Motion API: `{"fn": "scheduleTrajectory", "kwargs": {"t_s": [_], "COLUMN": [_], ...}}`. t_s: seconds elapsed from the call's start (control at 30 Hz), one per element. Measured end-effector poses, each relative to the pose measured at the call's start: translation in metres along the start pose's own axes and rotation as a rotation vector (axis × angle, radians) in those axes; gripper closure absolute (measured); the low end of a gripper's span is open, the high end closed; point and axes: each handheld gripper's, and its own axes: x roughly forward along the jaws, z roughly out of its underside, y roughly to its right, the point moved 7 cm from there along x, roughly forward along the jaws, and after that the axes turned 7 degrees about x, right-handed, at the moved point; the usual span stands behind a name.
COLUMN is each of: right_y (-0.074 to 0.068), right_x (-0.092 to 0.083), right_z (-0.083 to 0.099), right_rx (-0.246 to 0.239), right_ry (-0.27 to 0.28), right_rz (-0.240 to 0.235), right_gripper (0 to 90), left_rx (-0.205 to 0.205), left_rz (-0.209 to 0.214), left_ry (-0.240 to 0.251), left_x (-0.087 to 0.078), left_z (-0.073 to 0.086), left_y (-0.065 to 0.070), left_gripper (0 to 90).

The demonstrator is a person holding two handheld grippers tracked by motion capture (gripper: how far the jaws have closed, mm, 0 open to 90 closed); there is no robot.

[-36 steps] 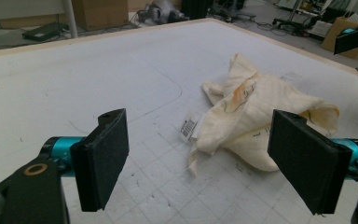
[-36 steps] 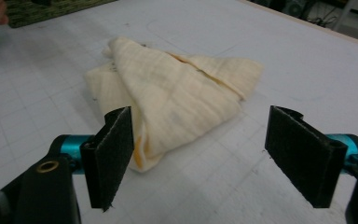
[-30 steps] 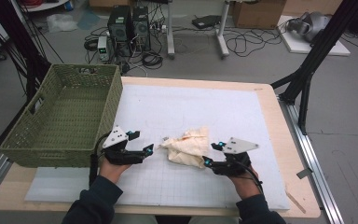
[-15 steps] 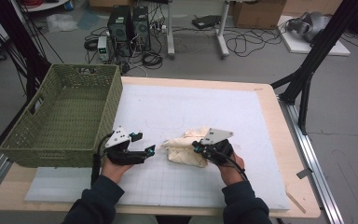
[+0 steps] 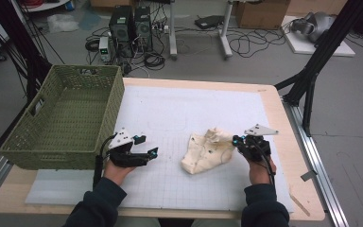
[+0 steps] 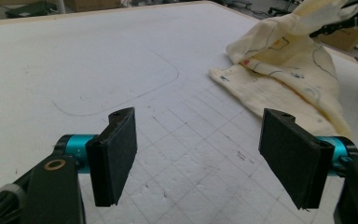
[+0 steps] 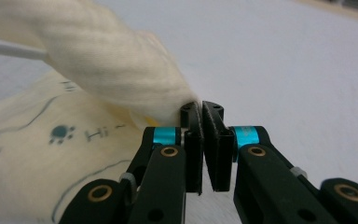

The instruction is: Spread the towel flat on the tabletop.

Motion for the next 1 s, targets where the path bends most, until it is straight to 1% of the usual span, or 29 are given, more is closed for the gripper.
{"fn": "scheduleTrajectory", "kwargs": {"t_s": [0.07,0.1,0.17,0.23,0.27,0.33,0.37,0.4,0.47,0.5,0.57,0.6,0.67,0.77,0.8,0.87,0.97,1.0], "right_y": [0.014,0.021,0.026,0.029,0.031,0.033,0.036,0.037,0.037,0.035,0.03,0.026,0.019,0.004,0.001,-0.005,-0.01,-0.011], "right_x": [0.003,0.006,0.007,0.004,0.001,-0.006,-0.011,-0.017,-0.027,-0.03,-0.032,-0.028,-0.02,-0.001,0.003,0.013,0.023,0.026], "right_z": [0.009,0.015,0.023,0.026,0.026,0.026,0.024,0.022,0.016,0.013,0.009,0.008,0.007,0.006,0.005,0.003,-0.003,-0.004], "right_rx": [0.074,0.105,0.135,0.137,0.135,0.142,0.139,0.141,0.132,0.124,0.098,0.079,0.051,-0.01,-0.021,-0.044,-0.057,-0.056], "right_ry": [-0.033,-0.055,-0.077,-0.058,-0.049,-0.03,-0.007,0.009,0.058,0.078,0.093,0.083,0.061,0.031,0.026,0.016,0.016,0.012], "right_rz": [0.018,0.03,0.045,0.051,0.062,0.074,0.091,0.094,0.11,0.103,0.085,0.068,0.044,-0.002,-0.004,-0.002,-0.005,-0.008], "right_gripper": [86.3,84.4,78.4,68.7,64.7,61.3,59.8,59.1,57.5,56.9,53.4,49.7,46.1,39.9,38.7,33.0,33.2,37.8], "left_rx": [-0.003,-0.003,0.002,0.001,-0.003,0.0,0.001,0.002,-0.002,-0.002,0.0,-0.001,0.0,0.002,0.002,0.0,-0.003,-0.003], "left_rz": [0.002,0.002,0.002,0.0,-0.001,0.001,0.001,0.001,0.002,0.002,0.001,0.001,0.004,0.003,0.004,0.003,0.001,0.001], "left_ry": [0.001,0.002,-0.001,0.001,0.003,0.0,0.002,0.0,0.0,-0.001,-0.004,-0.004,-0.005,-0.007,-0.007,-0.006,-0.002,-0.002], "left_x": [0.0,0.0,-0.001,-0.001,-0.001,-0.001,-0.001,-0.001,0.0,0.0,0.0,0.001,0.001,0.001,0.001,0.001,0.001,0.001], "left_z": [0.0,0.0,0.0,0.0,0.0,0.0,0.0,0.0,0.0,0.0,0.0,0.0,0.0,0.001,0.001,0.001,0.0,0.0], "left_y": [0.0,0.0,0.0,-0.001,0.0,0.0,0.0,0.0,0.0,0.0,0.0,0.0,0.001,0.001,0.001,0.001,0.0,0.0], "left_gripper": [28.2,28.6,28.7,28.8,28.8,28.8,28.8,28.8,28.8,28.8,28.8,28.8,28.9,28.9,28.9,28.9,28.7,28.7]}}
